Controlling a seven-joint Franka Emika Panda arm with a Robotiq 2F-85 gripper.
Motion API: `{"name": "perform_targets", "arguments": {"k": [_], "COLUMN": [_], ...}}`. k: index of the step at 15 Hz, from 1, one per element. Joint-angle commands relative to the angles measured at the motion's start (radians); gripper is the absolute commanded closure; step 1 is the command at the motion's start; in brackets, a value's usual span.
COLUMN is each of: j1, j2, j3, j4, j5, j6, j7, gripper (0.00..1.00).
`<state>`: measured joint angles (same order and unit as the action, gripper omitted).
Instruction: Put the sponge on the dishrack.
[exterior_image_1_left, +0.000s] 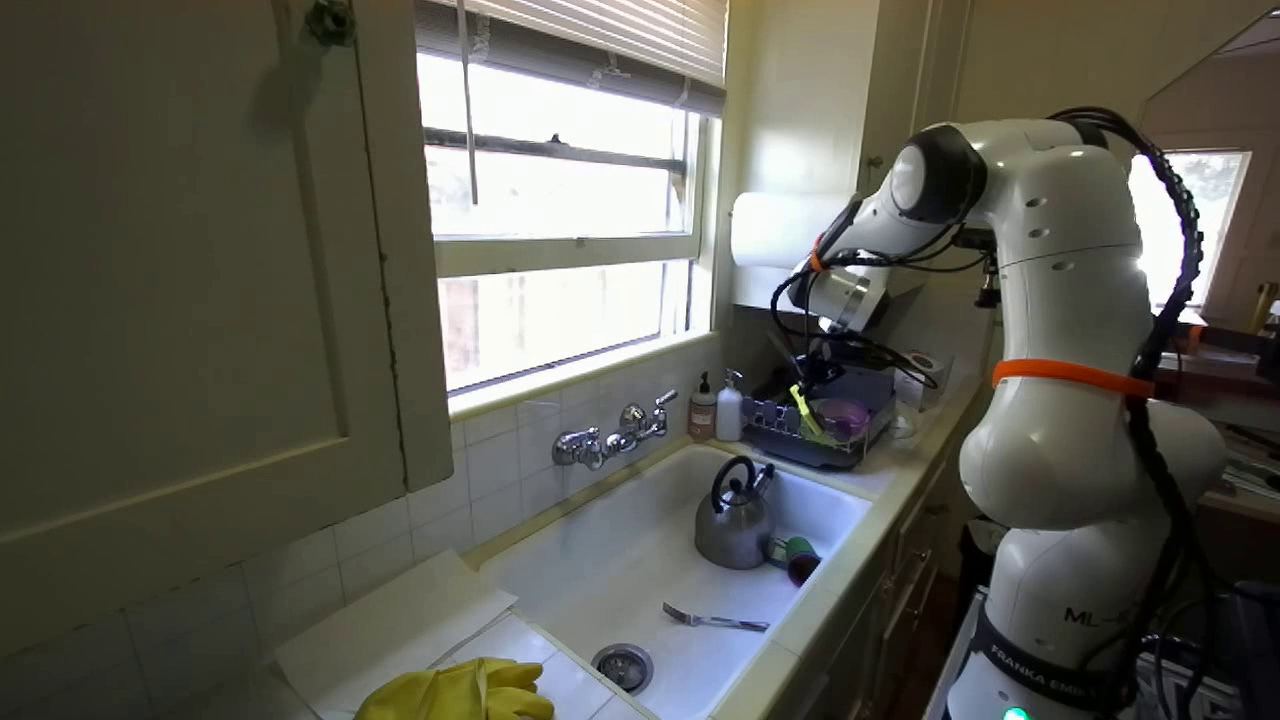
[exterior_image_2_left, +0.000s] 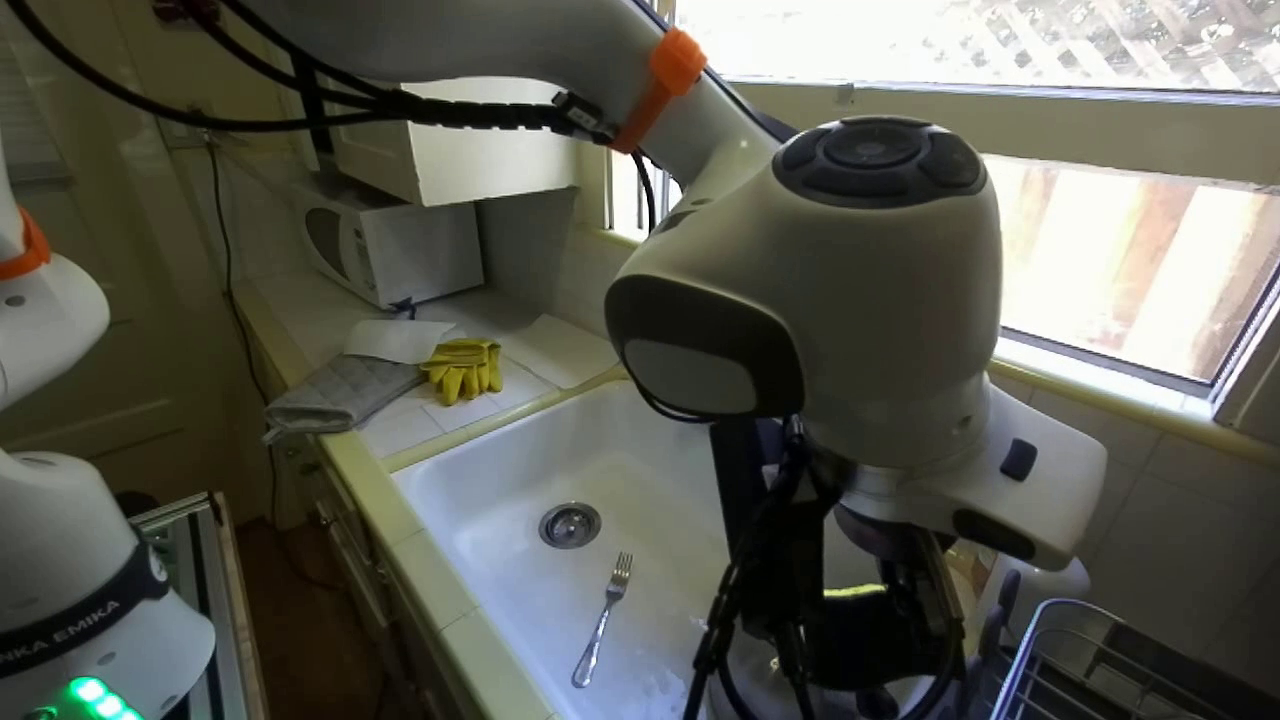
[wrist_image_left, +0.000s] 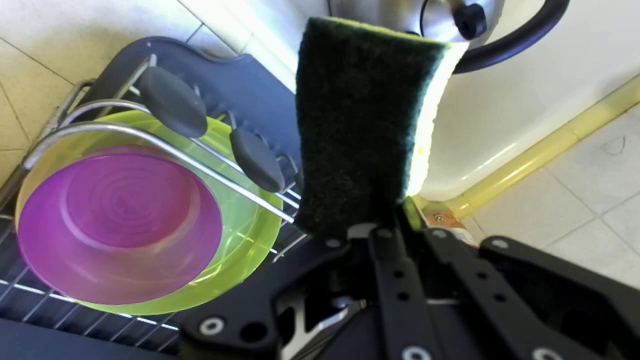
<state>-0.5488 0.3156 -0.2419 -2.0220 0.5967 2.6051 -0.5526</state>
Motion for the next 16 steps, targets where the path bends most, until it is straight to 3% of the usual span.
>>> {"name": "perform_targets", "arguments": {"k": [1,16], "j1": [-0.029,-0.12], "j2": [0.029,0.124], "j3": [0.031,0.075], "j4": [0.011,0.087], "j5": [0.08,0.274], "j6": [0.053,0.105], "j7": [0.033,0.047], "gripper": [0.98,0.98]}}
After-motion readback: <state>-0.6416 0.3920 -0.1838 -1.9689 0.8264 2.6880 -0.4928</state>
